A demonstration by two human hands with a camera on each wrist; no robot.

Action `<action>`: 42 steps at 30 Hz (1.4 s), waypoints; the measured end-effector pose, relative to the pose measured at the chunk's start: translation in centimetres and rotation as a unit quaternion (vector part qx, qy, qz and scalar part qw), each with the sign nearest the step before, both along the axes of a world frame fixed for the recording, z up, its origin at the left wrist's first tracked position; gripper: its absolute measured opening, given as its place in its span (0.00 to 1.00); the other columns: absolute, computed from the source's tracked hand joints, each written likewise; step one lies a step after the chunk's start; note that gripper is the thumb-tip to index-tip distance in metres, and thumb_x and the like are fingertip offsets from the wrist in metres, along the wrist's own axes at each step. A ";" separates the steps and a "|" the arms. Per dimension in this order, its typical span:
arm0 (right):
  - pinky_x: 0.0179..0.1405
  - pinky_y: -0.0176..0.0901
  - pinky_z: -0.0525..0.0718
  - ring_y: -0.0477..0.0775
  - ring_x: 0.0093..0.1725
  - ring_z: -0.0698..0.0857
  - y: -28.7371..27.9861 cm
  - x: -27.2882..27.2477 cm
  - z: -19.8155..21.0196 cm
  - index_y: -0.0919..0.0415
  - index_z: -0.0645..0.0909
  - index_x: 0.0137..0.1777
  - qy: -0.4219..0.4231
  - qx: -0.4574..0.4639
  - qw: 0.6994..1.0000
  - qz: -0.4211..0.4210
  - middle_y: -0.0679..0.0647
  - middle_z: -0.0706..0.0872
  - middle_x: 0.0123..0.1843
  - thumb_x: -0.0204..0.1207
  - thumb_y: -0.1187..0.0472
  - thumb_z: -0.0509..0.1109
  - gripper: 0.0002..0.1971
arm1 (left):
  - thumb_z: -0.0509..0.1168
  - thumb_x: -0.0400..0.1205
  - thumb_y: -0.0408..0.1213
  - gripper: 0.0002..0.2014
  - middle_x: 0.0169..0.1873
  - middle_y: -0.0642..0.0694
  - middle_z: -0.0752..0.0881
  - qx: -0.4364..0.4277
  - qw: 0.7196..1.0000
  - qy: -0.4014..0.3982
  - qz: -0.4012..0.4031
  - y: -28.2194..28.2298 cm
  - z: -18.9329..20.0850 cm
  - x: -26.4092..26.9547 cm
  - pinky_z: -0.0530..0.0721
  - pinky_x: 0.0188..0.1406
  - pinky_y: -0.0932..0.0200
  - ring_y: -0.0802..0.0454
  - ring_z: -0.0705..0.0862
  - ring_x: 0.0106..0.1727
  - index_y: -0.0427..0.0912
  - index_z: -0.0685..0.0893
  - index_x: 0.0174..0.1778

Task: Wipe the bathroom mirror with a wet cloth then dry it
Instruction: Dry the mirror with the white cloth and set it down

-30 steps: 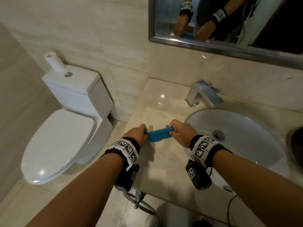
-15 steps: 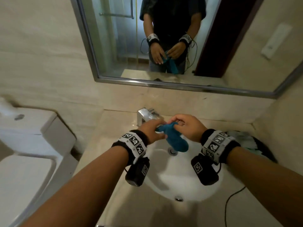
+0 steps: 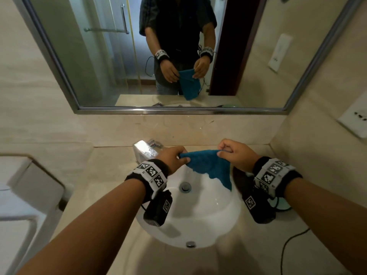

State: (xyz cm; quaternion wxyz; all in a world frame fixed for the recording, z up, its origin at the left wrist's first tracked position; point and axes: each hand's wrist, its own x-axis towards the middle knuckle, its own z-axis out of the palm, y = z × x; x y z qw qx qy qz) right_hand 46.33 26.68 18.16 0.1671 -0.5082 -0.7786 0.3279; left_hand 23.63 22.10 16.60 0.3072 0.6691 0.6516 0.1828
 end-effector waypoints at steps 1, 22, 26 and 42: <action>0.35 0.39 0.74 0.47 0.33 0.77 0.1 0.0 -0.1 0.53 0.74 0.42 -0.005 0.002 1.000 0.002 0.48 0.79 0.30 0.80 0.60 0.65 0.05 | 0.62 0.84 0.41 0.03 0.44 0.48 0.81 -0.002 1.000 -0.008 0.003 0.1 -0.2 0.1 0.74 0.48 0.58 0.50 0.79 0.48 0.47 0.77 0.46; 0.42 0.55 0.84 0.56 0.45 0.81 0.0 -2.4 -0.1 0.57 0.73 0.52 0.134 -0.086 0.987 0.011 0.61 0.81 0.46 0.86 0.60 0.55 0.06 | 0.71 0.76 0.27 0.41 0.45 0.47 0.80 -0.071 0.952 -0.272 0.120 -0.7 -2.0 1.5 0.85 0.55 0.46 0.46 0.83 0.50 0.49 0.53 0.78; 0.50 0.52 0.80 0.58 0.49 0.82 0.7 -2.3 -0.7 0.58 0.75 0.53 0.059 -0.023 0.998 -0.002 0.58 0.83 0.47 0.85 0.60 0.57 0.05 | 0.63 0.83 0.29 0.26 0.36 0.45 0.83 -0.067 0.960 -0.251 0.103 -1.2 -1.9 1.6 0.86 0.48 0.51 0.51 0.84 0.38 0.48 0.61 0.73; 0.41 0.36 0.76 0.51 0.45 0.81 1.2 0.1 -2.2 0.60 0.87 0.46 -0.130 -0.023 0.990 0.050 0.53 0.85 0.42 0.78 0.59 0.69 0.06 | 0.68 0.81 0.35 0.04 0.34 0.53 0.81 -0.024 0.990 -0.110 0.091 1.3 -2.2 1.1 0.75 0.38 0.67 0.57 0.80 0.39 0.45 0.82 0.39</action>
